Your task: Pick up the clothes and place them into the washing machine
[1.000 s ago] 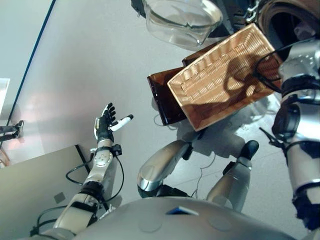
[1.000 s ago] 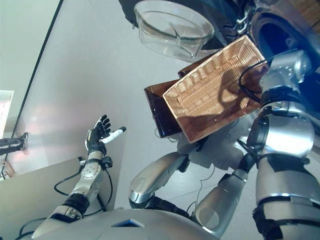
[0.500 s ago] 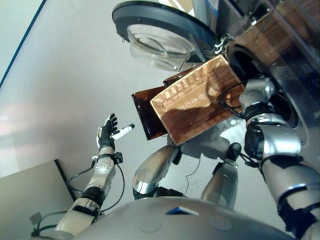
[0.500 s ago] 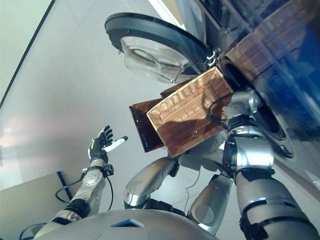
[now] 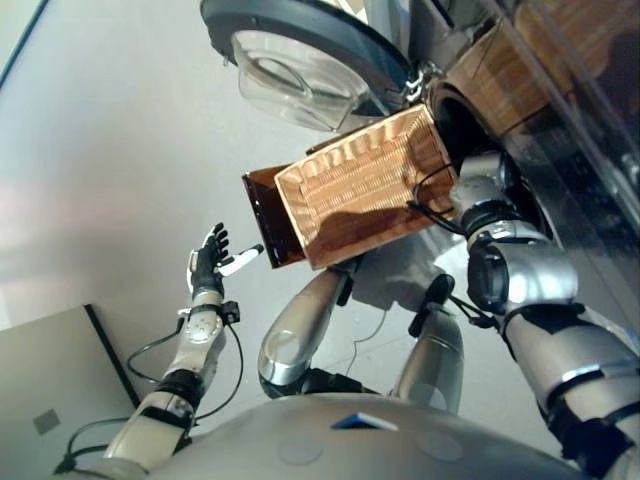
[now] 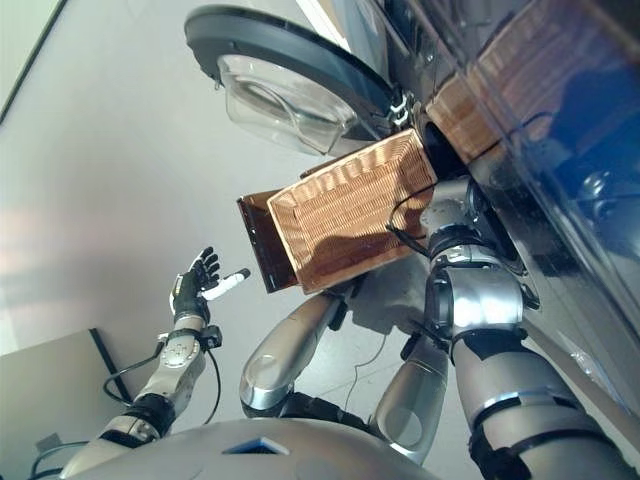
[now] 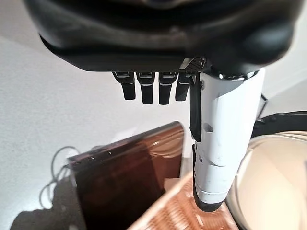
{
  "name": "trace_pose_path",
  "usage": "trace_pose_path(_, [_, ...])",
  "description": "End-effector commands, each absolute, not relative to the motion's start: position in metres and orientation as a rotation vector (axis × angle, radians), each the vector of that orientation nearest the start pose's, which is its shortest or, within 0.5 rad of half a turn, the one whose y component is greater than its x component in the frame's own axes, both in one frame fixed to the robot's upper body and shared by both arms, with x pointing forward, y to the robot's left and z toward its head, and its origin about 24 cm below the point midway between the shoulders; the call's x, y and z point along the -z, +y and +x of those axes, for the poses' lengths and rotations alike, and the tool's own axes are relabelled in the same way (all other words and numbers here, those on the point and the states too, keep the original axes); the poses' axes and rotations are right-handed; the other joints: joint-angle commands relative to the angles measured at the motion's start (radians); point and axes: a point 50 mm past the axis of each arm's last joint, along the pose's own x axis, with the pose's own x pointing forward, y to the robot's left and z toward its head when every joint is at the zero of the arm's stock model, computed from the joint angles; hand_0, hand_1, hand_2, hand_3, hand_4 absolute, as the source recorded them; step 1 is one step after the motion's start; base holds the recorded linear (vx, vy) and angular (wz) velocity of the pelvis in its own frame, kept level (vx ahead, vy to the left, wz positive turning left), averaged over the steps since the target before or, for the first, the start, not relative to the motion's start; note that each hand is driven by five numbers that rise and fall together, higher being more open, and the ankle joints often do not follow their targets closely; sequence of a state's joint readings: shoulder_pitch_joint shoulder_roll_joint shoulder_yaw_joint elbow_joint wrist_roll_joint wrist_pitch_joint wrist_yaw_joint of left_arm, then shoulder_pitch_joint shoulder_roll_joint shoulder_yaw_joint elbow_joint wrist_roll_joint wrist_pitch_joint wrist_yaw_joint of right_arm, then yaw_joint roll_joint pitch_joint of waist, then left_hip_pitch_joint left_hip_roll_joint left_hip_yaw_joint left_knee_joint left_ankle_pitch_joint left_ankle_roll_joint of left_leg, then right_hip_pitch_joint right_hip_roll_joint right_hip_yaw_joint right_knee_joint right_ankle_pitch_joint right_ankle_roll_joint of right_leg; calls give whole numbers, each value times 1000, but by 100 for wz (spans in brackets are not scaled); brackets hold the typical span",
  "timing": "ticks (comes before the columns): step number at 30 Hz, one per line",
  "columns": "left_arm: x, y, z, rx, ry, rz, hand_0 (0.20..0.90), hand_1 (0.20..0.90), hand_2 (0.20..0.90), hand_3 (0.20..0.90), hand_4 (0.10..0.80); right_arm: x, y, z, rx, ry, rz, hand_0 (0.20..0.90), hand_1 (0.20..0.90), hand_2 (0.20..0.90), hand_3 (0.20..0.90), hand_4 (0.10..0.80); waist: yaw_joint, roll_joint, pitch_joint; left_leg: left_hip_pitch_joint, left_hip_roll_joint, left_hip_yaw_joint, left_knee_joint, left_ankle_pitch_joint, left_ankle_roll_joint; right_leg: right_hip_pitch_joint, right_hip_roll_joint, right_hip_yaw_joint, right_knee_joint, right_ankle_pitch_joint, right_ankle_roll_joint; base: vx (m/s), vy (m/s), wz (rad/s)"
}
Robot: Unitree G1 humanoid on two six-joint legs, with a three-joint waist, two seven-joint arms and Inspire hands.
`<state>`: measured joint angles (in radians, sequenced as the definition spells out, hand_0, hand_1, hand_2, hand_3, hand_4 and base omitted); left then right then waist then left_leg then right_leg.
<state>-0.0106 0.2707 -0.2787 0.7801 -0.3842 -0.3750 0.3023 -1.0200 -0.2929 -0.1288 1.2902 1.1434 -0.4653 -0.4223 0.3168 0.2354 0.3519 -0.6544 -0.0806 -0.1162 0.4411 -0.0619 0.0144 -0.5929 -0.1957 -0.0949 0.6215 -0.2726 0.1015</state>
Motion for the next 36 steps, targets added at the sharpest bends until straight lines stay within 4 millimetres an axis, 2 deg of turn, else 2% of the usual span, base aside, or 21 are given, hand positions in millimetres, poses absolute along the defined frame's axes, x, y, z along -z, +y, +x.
trace_pose_path(1, [62,246,211,-430,301,109,900,900,900,900,800,-127,-220,396,742,-107,879,900,900,900,900,800,35,49,58,-153,-58,59,208,-88,-26,-87,21,53,115,-39,-52,-22,-2,10])
trace_pose_path(4, [61,249,210,-451,298,124,900,900,900,900,800,-145,-245,396,788,-157,853,900,900,900,900,800,37,42,63,-239,-62,65,319,-136,-11,-173,16,57,229,-84,-60,-16,-3,5])
trace_pose_path(7, [60,250,209,-465,287,115,900,900,900,900,800,-154,-258,394,808,-184,836,900,900,900,900,800,43,36,61,-279,-60,72,363,-158,-5,-217,20,58,271,-99,-63,-12,2,9])
trace_pose_path(8, [60,249,207,-470,287,107,900,900,900,900,800,-162,-272,392,837,-209,825,900,900,900,900,800,46,30,61,-304,-60,74,397,-172,0,-241,23,51,296,-105,-61,0,0,0])
trace_pose_path(13, [56,250,208,-485,269,95,900,900,900,900,800,-174,-283,390,844,-242,801,900,900,900,900,800,50,28,58,-329,-56,72,444,-198,7,-272,21,48,340,-128,-62,10,-4,-4])
trace_pose_path(16, [54,250,210,-490,259,95,900,900,900,900,800,-174,-269,394,780,-266,771,900,900,900,900,800,40,19,59,-323,-51,72,435,-195,7,-266,25,45,337,-130,-65,14,-5,-1])
trace_pose_path(17, [55,250,210,-497,261,90,900,900,900,900,800,-167,-252,396,719,-267,754,900,900,900,900,800,33,12,58,-309,-49,70,414,-187,6,-254,29,42,322,-129,-66,31,-14,-1])
trace_pose_path(18, [55,251,210,-498,262,91,900,900,900,900,800,-166,-251,396,719,-265,754,900,900,900,900,800,31,11,58,-306,-49,69,412,-186,6,-251,29,41,321,-128,-66,32,-25,1])
trace_pose_path(19, [57,251,209,-507,272,82,900,900,900,900,800,-157,-231,398,666,-250,766,900,900,900,900,800,25,4,56,-285,-46,66,392,-179,5,-234,37,38,308,-127,-70,0,0,0])
trace_pose_path(22, [61,253,206,-530,299,75,900,900,900,900,800,-144,-198,399,573,-218,773,900,900,900,900,800,20,-11,56,-244,-35,65,357,-168,3,-194,49,32,275,-118,-79,3,-16,-6])
trace_pose_path(23, [62,254,206,-531,300,75,900,900,900,900,800,-144,-197,399,573,-216,773,900,900,900,900,800,18,-11,58,-239,-34,64,353,-166,3,-189,49,31,271,-116,-79,4,-38,-13])
trace_pose_path(24, [65,254,206,-535,319,76,900,900,900,900,800,-138,-179,398,522,-208,796,900,900,900,900,800,13,-22,58,-212,-29,62,328,-157,1,-162,54,26,245,-109,-83,1,-22,-9])
trace_pose_path(25, [65,255,205,-536,320,77,900,900,900,900,800,-137,-178,397,522,-206,797,900,900,900,900,800,12,-22,59,-208,-29,62,325,-155,0,-158,55,25,242,-107,-83,4,-51,-4])
trace_pose_path(26, [68,253,205,-538,342,71,900,900,900,900,800,-128,-164,395,480,-183,798,900,900,900,900,800,8,-35,56,-182,-26,55,295,-144,-3,-127,59,19,213,-98,-84,1,-32,-5])
trace_pose_path(28, [70,252,206,-535,349,66,900,900,900,900,800,-124,-157,393,463,-173,808,900,900,900,900,800,1,-42,60,-159,-23,51,268,-134,-6,-99,61,15,186,-90,-84,-1,-46,-12])
trace_pose_path(29, [74,251,206,-536,378,63,900,900,900,900,800,-112,-146,388,434,-145,817,900,900,900,900,800,-4,-55,62,-125,-20,45,233,-117,-12,-62,64,10,147,-74,-84,-1,-45,-11])
trace_pose_path(30, [74,251,206,-536,378,63,900,900,900,900,800,-112,-146,388,434,-145,817,900,900,900,900,800,-4,-55,63,-124,-20,45,232,-117,-12,-61,64,10,146,-74,-84,11,-50,-4])
trace_pose_path(31, [77,247,207,-527,395,61,900,900,900,900,800,-99,-136,382,417,-111,840,900,900,900,900,800,-9,-69,62,-90,-15,41,197,-103,-16,-22,65,2,112,-60,-82,0,0,0])
trace_pose_path(34, [81,246,205,-529,422,63,900,900,900,900,800,-84,-126,373,391,-81,853,900,900,900,900,800,-21,-82,66,-47,-12,37,154,-81,-22,27,67,-3,65,-42,-80,-22,-22,3])
trace_pose_path(35, [84,244,204,-524,438,69,900,900,900,900,800,-74,-123,367,379,-58,841,900,900,900,900,800,-24,-87,65,-31,-4,35,112,-29,-27,40,70,-13,33,1,-83,0,0,0])
trace_pose_path(36, [86,244,202,-524,454,75,900,900,900,900,800,-65,-121,362,379,-37,846,900,900,900,900,800,-31,-97,63,-2,-8,30,104,-55,-31,75,69,-9,14,-19,-77,-63,6,2])
